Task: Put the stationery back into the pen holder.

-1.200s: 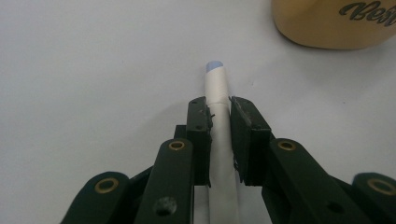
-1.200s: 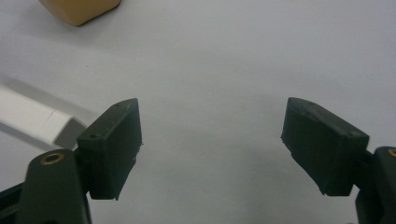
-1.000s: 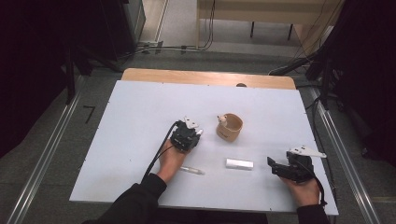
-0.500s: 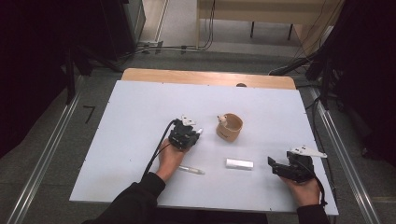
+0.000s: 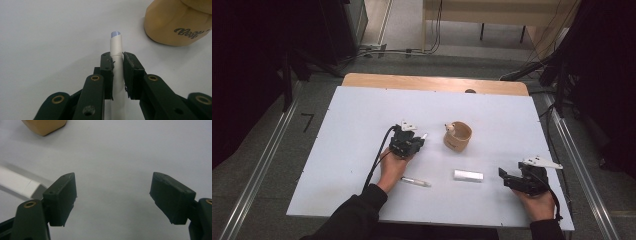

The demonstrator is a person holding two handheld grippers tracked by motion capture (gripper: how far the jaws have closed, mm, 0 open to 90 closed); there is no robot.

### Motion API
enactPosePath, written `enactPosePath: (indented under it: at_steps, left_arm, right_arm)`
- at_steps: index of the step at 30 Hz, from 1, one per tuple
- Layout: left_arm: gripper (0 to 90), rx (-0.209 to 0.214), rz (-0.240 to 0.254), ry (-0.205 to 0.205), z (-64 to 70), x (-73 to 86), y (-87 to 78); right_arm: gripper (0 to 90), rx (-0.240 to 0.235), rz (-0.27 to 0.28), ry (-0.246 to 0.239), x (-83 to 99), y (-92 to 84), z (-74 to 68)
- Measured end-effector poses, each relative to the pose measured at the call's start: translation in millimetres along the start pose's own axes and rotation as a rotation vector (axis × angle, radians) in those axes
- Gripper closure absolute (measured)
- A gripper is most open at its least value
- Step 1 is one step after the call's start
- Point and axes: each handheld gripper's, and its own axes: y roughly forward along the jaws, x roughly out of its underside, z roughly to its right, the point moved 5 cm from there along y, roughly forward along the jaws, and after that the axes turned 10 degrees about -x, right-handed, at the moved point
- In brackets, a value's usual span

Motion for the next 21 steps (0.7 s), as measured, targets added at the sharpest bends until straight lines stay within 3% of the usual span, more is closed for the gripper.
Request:
enactPosePath:
  at_steps: [21]
  left_arm:
    - [78.9,0.029,0.028,-0.018,0.6,-5.0,-8.7]
  right_arm:
    - [19.9,0.000,-0.002,0.000,0.1,0.2,0.2]
